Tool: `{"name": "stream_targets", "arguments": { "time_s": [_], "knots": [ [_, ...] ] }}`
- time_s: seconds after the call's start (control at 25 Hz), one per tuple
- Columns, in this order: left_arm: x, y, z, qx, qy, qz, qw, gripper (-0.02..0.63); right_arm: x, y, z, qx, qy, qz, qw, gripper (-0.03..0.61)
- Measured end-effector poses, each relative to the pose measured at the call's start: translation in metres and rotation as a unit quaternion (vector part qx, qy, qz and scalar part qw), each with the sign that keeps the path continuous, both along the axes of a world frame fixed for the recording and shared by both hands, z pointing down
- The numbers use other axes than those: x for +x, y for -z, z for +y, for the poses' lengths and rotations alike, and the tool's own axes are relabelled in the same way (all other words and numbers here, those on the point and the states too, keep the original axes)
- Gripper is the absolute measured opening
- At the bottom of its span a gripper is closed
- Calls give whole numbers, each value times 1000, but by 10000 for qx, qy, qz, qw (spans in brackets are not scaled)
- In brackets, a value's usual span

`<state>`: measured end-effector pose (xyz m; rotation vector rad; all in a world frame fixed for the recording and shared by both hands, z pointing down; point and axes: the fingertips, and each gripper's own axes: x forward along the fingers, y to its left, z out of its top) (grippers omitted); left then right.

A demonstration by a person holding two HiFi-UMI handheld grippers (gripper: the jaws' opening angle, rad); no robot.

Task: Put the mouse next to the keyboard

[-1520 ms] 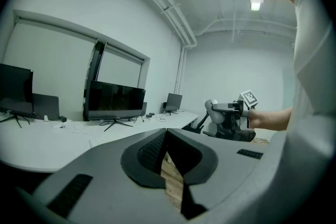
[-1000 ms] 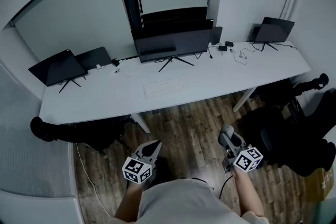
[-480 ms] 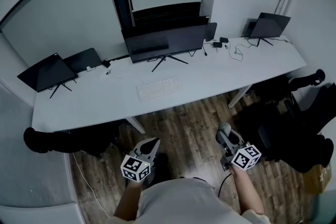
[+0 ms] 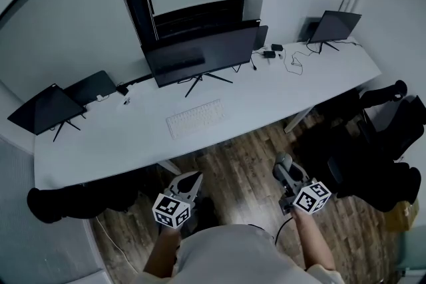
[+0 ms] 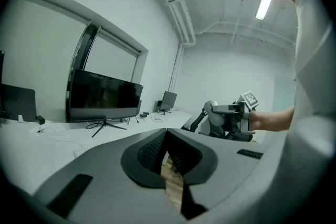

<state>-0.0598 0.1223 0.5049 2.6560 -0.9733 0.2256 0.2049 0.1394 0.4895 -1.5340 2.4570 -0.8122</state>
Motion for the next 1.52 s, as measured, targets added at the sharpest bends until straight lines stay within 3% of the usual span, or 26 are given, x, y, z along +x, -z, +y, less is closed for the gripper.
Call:
{"name": "stream_targets", "arguments": {
  "time_s": [0.88,1.52],
  "knots": [
    [-44,-18,-104,-170,-624,127,9978,17,-52,-6,-74,-217,-556,172,9981,150],
    [-59,-24,-134,-256,-601,175,9977,17,-69,-5,-108,-252,-525,-2,9983,149]
  ]
}}
